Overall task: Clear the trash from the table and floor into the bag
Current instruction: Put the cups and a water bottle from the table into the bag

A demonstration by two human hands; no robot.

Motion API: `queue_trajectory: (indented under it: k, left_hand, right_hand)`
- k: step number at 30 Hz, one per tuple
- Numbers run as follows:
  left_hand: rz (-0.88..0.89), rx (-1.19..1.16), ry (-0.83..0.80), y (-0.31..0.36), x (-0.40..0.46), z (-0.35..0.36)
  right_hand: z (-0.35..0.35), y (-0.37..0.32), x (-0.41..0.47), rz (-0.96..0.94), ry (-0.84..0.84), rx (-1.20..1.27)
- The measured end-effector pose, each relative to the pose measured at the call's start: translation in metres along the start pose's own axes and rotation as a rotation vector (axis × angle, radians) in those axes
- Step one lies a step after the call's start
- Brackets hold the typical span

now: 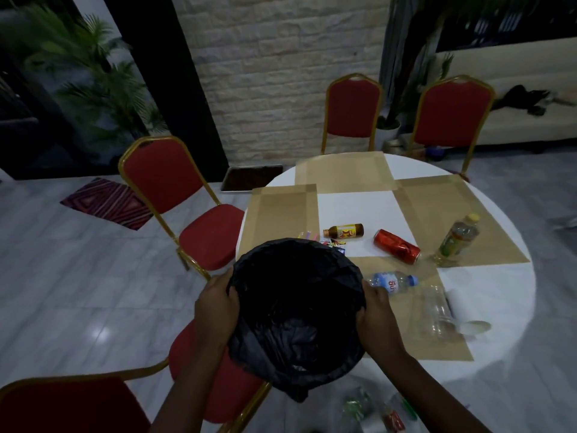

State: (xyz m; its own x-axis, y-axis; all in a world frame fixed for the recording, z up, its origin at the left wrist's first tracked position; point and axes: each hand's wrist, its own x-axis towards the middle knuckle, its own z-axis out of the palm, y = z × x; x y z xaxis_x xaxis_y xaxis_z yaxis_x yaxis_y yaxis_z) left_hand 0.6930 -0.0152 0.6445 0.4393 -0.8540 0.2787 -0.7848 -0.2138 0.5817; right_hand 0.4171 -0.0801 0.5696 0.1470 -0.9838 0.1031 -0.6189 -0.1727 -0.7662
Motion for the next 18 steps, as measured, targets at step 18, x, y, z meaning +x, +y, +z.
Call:
queue_trajectory:
  k: [18]
  left_hand:
    - [0.015, 0.068, 0.034, 0.071, 0.007, 0.030]
  right_hand:
    - [-0.064, 0.135, 0.023, -0.085, -0.039, -0.223]
